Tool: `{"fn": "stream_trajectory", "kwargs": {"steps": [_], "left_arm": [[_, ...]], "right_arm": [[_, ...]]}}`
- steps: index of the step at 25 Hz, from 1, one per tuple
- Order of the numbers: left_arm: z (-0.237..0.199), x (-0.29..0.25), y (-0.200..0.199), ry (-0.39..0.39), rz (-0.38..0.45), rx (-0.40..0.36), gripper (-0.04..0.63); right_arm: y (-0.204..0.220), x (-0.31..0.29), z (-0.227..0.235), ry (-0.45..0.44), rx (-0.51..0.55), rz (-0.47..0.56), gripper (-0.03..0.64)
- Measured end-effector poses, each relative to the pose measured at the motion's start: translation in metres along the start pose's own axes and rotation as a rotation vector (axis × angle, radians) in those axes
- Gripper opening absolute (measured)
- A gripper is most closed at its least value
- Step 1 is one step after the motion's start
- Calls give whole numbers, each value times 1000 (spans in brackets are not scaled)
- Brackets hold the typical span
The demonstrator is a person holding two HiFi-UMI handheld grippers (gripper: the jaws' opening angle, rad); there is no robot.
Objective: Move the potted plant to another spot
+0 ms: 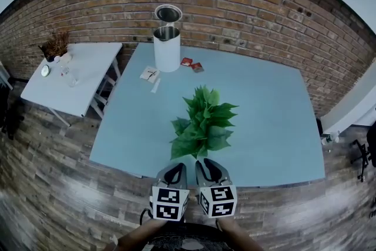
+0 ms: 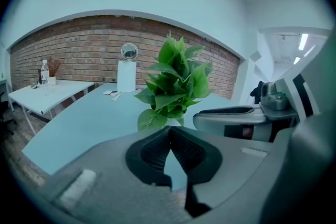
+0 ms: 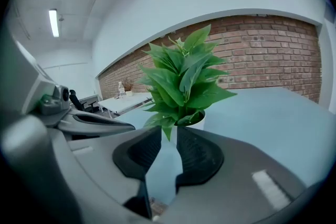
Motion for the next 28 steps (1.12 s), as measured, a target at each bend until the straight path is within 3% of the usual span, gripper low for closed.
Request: {"fn": "stream_trajectory", "kwargs": {"steps": [5, 28], "left_arm": [[12, 2, -2, 10, 3, -21, -2], [35, 20, 4, 9, 7, -47, 0]], "right_arm": [[-7, 13, 0, -18, -11, 17, 6], [3, 40, -4, -61, -42, 8, 6]]}}
Point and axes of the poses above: the fingertips, and each gripper's own axes: x backward along the fingers, z to its right, y out of its underside, the point moved 1 cm from there along x, backward along the fingers, and after that the axes turned 15 degrees about y, right-handed, at the moved point
